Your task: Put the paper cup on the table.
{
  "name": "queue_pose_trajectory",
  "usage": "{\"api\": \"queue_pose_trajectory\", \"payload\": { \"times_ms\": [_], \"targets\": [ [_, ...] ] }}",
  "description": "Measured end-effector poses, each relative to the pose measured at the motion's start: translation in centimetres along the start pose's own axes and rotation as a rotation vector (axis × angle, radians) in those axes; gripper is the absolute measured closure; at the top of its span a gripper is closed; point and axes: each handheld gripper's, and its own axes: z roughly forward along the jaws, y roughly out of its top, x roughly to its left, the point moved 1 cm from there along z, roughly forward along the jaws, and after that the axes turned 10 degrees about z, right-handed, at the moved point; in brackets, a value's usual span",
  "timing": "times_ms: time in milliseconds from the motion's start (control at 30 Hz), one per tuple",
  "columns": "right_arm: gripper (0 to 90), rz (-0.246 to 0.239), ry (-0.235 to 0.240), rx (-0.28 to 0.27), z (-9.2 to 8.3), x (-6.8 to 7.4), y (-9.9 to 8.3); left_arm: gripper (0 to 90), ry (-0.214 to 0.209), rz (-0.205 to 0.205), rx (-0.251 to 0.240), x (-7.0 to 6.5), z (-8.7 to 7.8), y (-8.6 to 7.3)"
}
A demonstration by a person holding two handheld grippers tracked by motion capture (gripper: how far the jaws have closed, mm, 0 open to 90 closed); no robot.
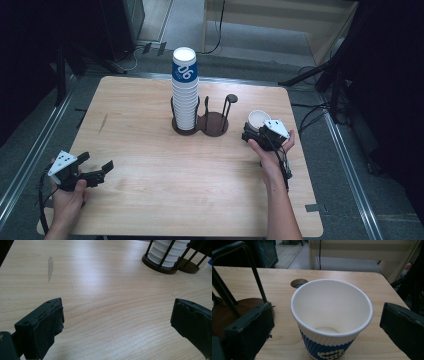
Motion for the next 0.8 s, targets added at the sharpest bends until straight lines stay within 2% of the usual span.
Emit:
{"api": "queue_pose_trajectory", "payload": {
  "times_ms": [167,400,600,800],
  "targets": [
    [0.0,-0.016,0.006,-0.014,-1.5,-0.3,0.0,0.0,0.001,0.0,0.002,0.0,0.0,0.0],
    [0.0,0.018,0.025,-0.011,-3.3,-1.4,-0.2,0.0,0.0,-0.001,0.003,-0.1,0.0,0.0],
    [0.0,0.024,0.014,-0.012,-4.5,-2.6,-1.0,0.0,-0.001,-0.001,0.003,-0.1,0.0,0.0],
    [0.0,0.03,0.004,-0.018,-5.6,-3.8,-1.7,0.0,-0.004,-0.018,-0.001,0.0,0.0,0.0]
  ]
}}
